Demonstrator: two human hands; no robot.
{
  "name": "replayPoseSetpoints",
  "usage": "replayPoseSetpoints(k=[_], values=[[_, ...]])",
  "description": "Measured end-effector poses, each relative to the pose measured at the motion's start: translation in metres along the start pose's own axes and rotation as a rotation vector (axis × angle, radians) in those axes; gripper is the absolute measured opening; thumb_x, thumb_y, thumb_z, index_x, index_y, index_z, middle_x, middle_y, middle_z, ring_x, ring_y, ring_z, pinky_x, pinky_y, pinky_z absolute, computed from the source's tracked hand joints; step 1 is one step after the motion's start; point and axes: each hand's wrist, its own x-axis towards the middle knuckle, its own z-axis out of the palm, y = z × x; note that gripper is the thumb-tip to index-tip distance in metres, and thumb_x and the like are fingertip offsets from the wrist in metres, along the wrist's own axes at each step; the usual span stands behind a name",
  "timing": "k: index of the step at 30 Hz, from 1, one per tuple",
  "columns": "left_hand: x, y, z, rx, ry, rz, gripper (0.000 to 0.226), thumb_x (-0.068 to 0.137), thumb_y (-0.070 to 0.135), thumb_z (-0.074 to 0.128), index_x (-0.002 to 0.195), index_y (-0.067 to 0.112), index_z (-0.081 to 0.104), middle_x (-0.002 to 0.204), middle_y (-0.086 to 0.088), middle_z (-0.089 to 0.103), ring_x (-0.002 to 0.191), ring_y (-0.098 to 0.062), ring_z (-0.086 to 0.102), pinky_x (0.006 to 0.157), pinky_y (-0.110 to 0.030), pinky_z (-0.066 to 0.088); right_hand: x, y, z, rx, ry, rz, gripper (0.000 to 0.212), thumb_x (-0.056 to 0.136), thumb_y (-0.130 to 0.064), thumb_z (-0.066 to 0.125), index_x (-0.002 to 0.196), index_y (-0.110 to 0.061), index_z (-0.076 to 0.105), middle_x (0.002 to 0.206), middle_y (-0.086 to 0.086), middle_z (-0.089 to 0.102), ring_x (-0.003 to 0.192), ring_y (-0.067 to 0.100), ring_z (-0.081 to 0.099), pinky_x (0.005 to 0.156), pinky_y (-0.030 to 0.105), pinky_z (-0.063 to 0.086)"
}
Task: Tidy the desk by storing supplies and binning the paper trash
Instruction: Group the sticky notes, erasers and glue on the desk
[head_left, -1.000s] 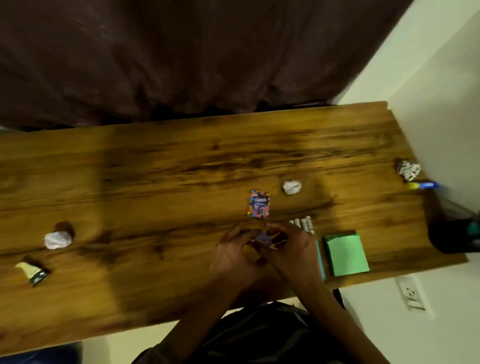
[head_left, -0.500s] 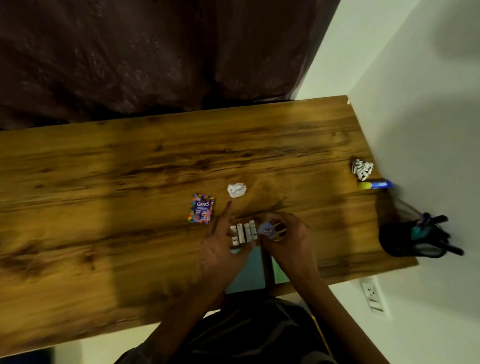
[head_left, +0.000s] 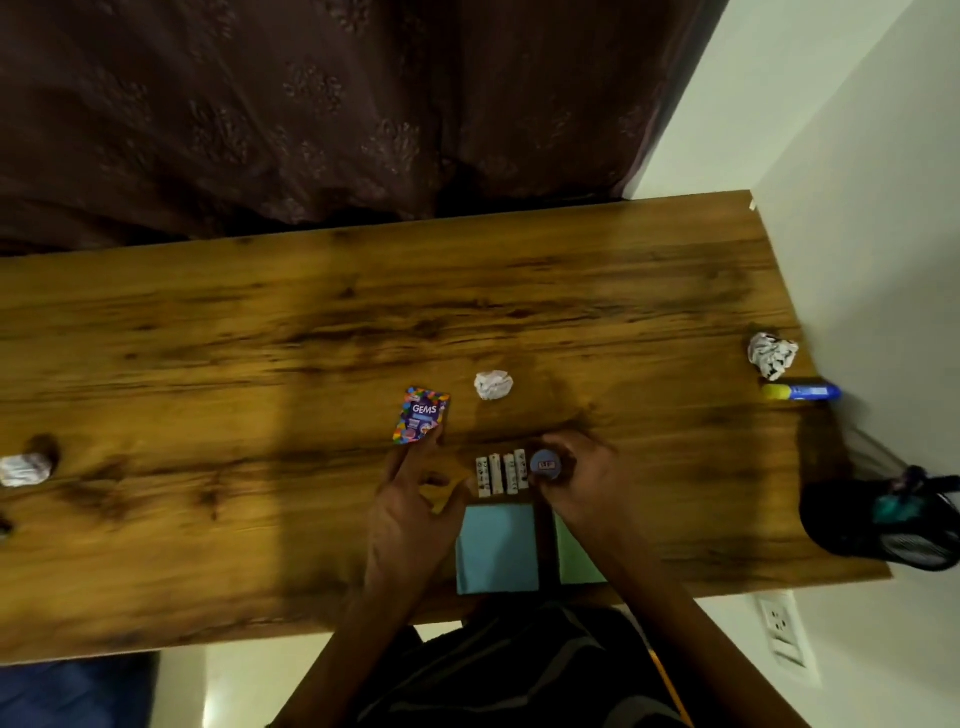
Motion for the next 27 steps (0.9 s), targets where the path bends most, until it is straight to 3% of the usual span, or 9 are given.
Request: replayPoseSetpoints(k=[6, 10, 13, 20, 27], values=[[-0.001, -0.005, -0.002, -0.012, -0.012, -0.012, 0.053, 0.080, 0.027, 0.088, 0.129, 0.028, 0.067, 0.110, -0.002, 0.072, 0.083, 0.010, 0.065, 0.061, -0.002, 0.046, 0.002, 0.002, -0.001, -0.046, -0.024, 0.030, 0.042, 0.075, -0.031, 0.085, 0.114, -0.024, 0.070, 0.106, -0.004, 0.074, 0.094, 0.012, 0.070, 0.080, 0.037, 0.061], [0.000, -0.012, -0.006, -0.026, 0.002, 0.022, 0.045, 0.081, 0.025, 0.086, 0.120, 0.038, 0.069, 0.105, 0.005, 0.073, 0.082, 0.003, 0.069, 0.066, -0.023, 0.059, 0.003, -0.013, 0.003, -0.087, 0.029, 0.023, 0.042, 0.080, -0.044, 0.079, 0.117, -0.029, 0.068, 0.117, -0.005, 0.068, 0.106, 0.015, 0.065, 0.086, 0.041, 0.058], [0.002, -0.014, -0.012, -0.040, 0.051, 0.054, 0.041, 0.080, 0.018, 0.086, 0.116, 0.032, 0.072, 0.106, 0.006, 0.072, 0.084, 0.002, 0.070, 0.064, -0.026, 0.058, 0.003, -0.037, 0.009, -0.083, 0.018, -0.019, 0.044, 0.080, -0.050, 0.076, 0.120, -0.031, 0.067, 0.120, -0.005, 0.066, 0.114, 0.016, 0.060, 0.092, 0.040, 0.055], [0.001, -0.037, -0.061, -0.074, 0.202, -0.017, 0.040, 0.076, 0.020, 0.086, 0.114, 0.028, 0.074, 0.111, 0.012, 0.066, 0.083, 0.001, 0.070, 0.063, -0.035, 0.059, 0.004, -0.110, 0.047, -0.022, -0.067, -0.195, 0.038, 0.076, -0.039, 0.077, 0.113, -0.028, 0.072, 0.112, -0.007, 0.072, 0.103, 0.016, 0.067, 0.087, 0.038, 0.057], [-0.017, -0.084, -0.143, -0.140, 0.423, -0.108, 0.038, 0.084, 0.030, 0.084, 0.120, 0.026, 0.072, 0.119, 0.011, 0.067, 0.086, 0.000, 0.070, 0.064, -0.032, 0.061, -0.005, -0.205, 0.108, -0.191, -0.271, -0.342, 0.058, 0.082, -0.057, 0.074, 0.132, -0.030, 0.062, 0.127, -0.006, 0.063, 0.118, 0.013, 0.056, 0.095, 0.023, 0.047]])
